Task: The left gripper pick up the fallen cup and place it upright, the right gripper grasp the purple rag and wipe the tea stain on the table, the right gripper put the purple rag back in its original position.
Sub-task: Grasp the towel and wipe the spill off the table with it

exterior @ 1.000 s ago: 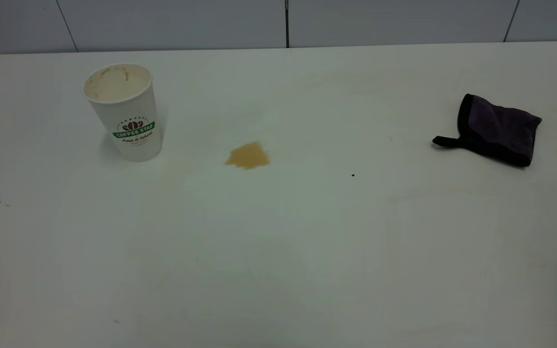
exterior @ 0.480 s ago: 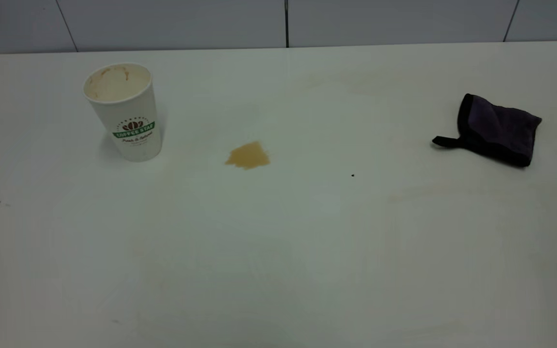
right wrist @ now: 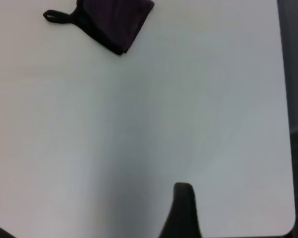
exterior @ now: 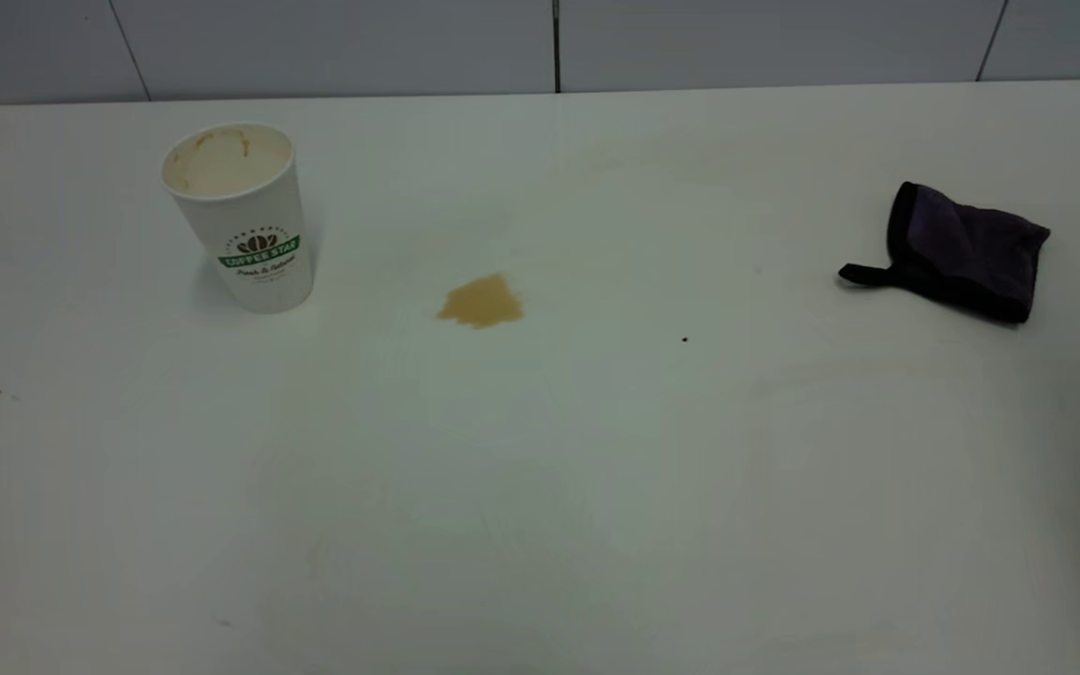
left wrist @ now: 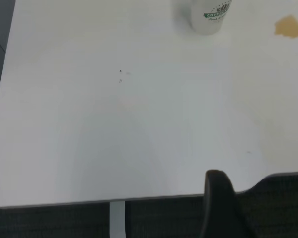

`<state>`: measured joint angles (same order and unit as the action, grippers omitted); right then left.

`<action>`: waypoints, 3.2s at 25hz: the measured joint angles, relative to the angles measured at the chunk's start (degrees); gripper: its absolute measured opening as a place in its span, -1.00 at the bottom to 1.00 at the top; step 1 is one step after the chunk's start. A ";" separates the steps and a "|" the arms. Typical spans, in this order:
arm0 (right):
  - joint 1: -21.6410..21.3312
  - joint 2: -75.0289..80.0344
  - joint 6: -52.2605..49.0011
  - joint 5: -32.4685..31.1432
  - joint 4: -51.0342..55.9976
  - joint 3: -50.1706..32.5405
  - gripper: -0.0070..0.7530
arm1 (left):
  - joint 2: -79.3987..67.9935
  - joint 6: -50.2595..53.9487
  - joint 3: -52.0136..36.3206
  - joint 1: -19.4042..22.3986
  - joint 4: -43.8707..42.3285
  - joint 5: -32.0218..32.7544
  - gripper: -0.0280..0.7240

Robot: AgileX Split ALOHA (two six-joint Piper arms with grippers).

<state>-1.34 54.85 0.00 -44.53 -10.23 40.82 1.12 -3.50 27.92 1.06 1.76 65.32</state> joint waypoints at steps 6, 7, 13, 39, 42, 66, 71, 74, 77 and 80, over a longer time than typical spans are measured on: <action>0.00 21.74 0.00 11.19 0.51 6.27 0.88 | 0.00 0.00 0.00 0.00 0.00 0.00 0.23; 0.00 25.08 0.00 12.91 1.23 6.93 0.88 | 0.00 0.00 0.00 0.00 0.00 0.00 0.23; 0.36 44.88 2.07 19.30 7.16 14.95 0.89 | 0.00 0.00 0.00 0.00 0.00 0.00 0.23; 3.74 91.27 10.86 7.25 10.23 61.78 0.73 | 0.00 0.05 0.00 0.00 0.00 0.00 0.23; 3.91 93.28 10.91 7.59 10.54 63.12 0.68 | 0.00 0.05 0.00 0.00 0.00 0.00 0.23; 24.17 95.17 26.82 4.32 37.96 63.88 -0.78 | 0.00 0.00 0.00 0.00 0.00 -0.04 0.23; 33.17 95.17 26.90 7.19 40.10 63.88 -0.78 | 0.00 0.00 0.00 0.00 0.00 -0.04 0.23; 37.21 95.22 26.90 12.70 41.30 63.88 -0.78 | 0.00 0.00 0.00 0.00 0.00 -0.04 0.23; 39.59 95.27 26.90 19.39 42.91 63.82 -0.78 | 0.00 0.00 0.00 0.00 0.00 -0.04 0.23; 40.37 95.43 26.90 24.61 44.53 63.82 -0.78 | 0.00 0.00 0.00 0.00 0.00 -0.04 0.23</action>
<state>39.03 150.28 26.90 -19.93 34.29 104.64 1.12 -3.50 27.92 1.06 1.76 65.28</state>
